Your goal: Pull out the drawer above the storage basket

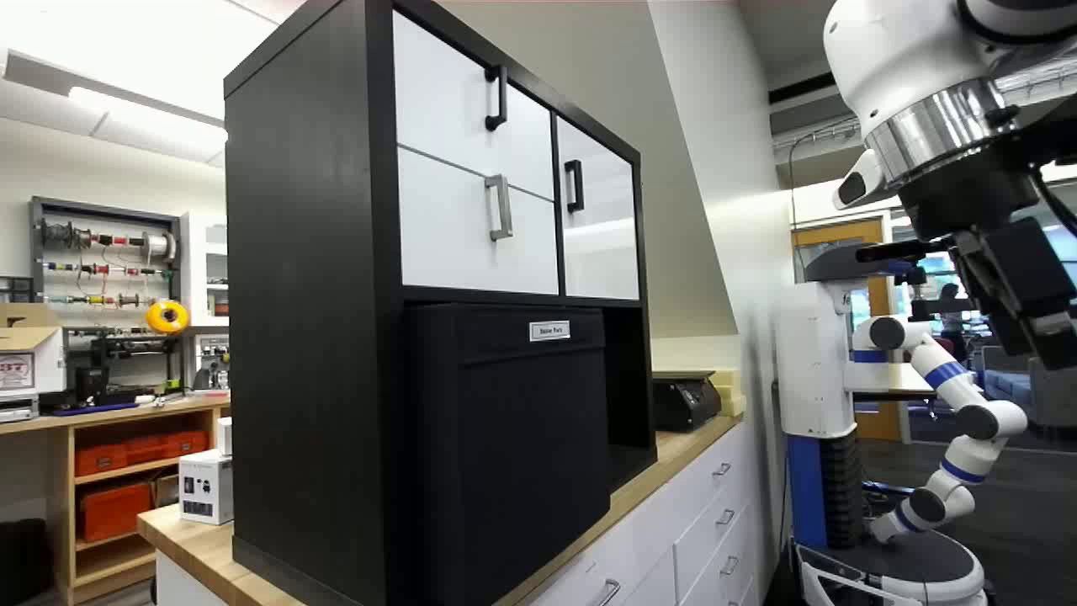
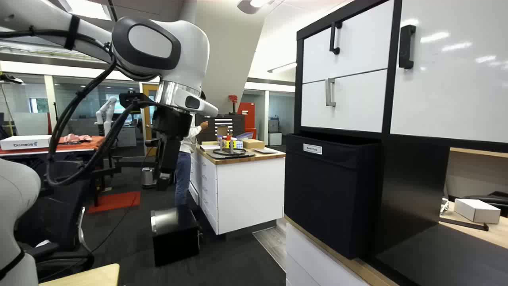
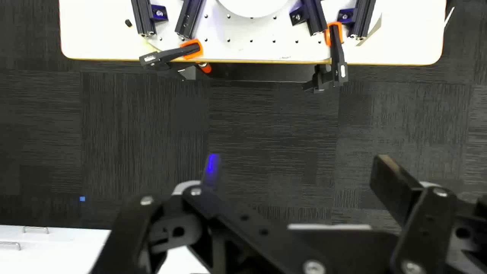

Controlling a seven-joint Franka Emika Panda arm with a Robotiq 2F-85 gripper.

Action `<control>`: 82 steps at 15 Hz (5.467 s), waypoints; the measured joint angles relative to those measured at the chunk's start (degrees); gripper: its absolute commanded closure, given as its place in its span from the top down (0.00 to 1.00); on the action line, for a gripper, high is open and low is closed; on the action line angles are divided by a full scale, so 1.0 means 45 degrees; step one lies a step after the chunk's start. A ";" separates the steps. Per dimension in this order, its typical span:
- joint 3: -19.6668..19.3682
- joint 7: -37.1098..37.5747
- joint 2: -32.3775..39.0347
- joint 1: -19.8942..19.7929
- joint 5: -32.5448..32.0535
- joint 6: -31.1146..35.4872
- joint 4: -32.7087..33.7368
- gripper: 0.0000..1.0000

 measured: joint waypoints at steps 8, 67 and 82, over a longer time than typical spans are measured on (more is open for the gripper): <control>0.0000 0.0000 0.0000 0.0000 0.0000 0.0001 0.0000 1.00; -0.0424 0.0346 0.9048 -0.0263 -0.2008 1.0920 1.0473 1.00; -0.0195 0.0047 1.0813 0.0053 -0.1556 1.0959 1.2999 0.39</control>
